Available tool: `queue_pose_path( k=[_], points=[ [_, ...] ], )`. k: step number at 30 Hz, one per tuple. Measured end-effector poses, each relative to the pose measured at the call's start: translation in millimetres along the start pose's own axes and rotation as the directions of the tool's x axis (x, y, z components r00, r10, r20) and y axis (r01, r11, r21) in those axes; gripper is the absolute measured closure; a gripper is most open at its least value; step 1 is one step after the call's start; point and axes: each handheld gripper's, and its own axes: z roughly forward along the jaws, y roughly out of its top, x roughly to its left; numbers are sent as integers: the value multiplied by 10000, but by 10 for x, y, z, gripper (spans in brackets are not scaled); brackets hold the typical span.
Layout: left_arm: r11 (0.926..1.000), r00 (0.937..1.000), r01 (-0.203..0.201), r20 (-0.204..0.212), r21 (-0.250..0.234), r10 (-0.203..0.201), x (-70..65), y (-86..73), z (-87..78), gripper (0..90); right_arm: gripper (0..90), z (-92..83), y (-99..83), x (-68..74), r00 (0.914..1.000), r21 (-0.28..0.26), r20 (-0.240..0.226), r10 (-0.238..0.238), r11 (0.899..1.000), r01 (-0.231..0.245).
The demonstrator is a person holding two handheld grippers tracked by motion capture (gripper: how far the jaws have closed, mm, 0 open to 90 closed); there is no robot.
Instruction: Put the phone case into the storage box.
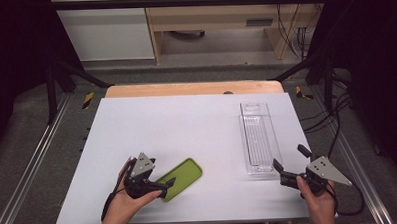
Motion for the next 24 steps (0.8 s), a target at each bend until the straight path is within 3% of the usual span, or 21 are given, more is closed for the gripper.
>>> queue_pose_path(
  k=[16,24],
  points=[
    [9988,9999,99,75,487,-103,52,-187,-18,41,38,1,0,6,10000,16,-12,16,10000,-16],
    [9949,9999,99,34,1006,-103,133,-245,34,187,38,1,-1,3,10000,15,-15,-6,10000,6]
  ],
)
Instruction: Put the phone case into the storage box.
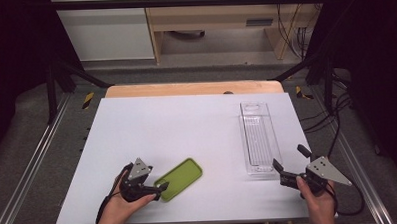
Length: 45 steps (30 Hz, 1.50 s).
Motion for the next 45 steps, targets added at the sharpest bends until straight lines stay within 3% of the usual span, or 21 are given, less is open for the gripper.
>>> queue_pose_path(
  k=[6,16,30,45],
  points=[
    [9992,10000,85,-43,386,-83,60,-17,27,335,38,2,0,2,10000,14,-8,19,10000,-19],
    [9932,9994,124,300,1159,-160,121,13,74,595,38,2,-1,2,10000,19,-18,16,10000,-16],
    [9838,9985,92,523,1789,-188,108,61,119,717,38,2,0,3,10000,10,-24,19,10000,-19],
    [9664,9950,257,863,2557,-493,180,120,141,814,38,0,1,-1,10000,-13,-27,28,10000,-28]
  ],
)
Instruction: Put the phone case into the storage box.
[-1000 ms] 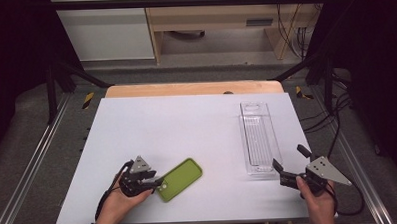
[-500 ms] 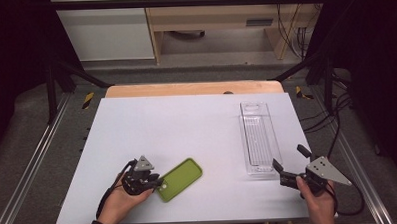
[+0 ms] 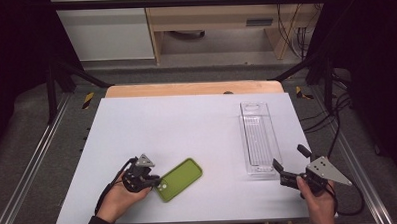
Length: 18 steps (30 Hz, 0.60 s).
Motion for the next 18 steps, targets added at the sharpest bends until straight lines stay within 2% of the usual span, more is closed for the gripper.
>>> queue_pose_path(
  k=[5,8,9,10,18],
  points=[
    [9997,9999,98,132,-210,-95,25,-30,-6,833,38,7,-3,3,10000,36,9,-34,10000,34],
    [9991,10000,11,19,-431,-10,11,-60,-18,841,38,6,-1,10,10000,53,-28,-1,10000,1],
    [9983,9999,-71,-138,-574,63,5,-67,-31,849,38,7,-1,10,10000,34,-35,2,10000,-2],
    [9981,9992,-281,-290,-540,265,-2,-71,-37,871,38,6,-1,12,10000,56,-20,-2,10000,2],
    [9970,9967,-616,-554,-461,590,-18,-34,-36,877,38,14,2,19,9999,78,-16,-125,9999,125]
  ],
)
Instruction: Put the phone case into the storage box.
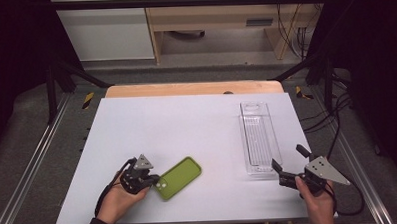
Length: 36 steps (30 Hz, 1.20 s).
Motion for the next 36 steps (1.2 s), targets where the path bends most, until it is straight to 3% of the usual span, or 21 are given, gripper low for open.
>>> queue_pose_path(
  k=[10,15,18,19,21,26,32,35,36],
  points=[
    [9977,9980,-588,-242,-338,580,31,172,-110,878,35,2,25,50,9997,-59,-219,-49,10000,48],
    [9956,9961,-876,-174,-344,871,83,297,-154,878,32,64,144,180,9955,266,-701,-641,9975,661],
    [9932,9933,-1146,-181,-206,1142,128,383,-181,878,34,121,281,276,9861,517,-1103,-1245,9901,1308],
    [9930,9930,-1172,-183,-177,1169,136,401,-185,878,34,159,338,313,9800,679,-1246,-1551,9841,1644],
    [9915,9913,-1301,-234,-84,1299,161,445,-199,878,34,217,417,362,9709,786,-1521,-1851,9769,1985],
    [9891,9891,-1471,-114,61,1471,211,529,-259,878,36,431,601,507,9384,952,-2422,-2465,9565,2758],
    [9843,9844,-1746,-155,273,1751,238,624,-335,878,45,661,727,744,8888,1200,-3473,-2989,9259,3583],
    [9810,9818,-1883,-145,460,1892,245,660,-336,878,53,754,768,885,8560,1334,-3987,-3290,9027,4091],
    [9799,9809,-1935,-124,491,1943,245,670,-335,878,55,794,775,941,8416,1372,-4198,-3398,8929,4289]
  ],
)
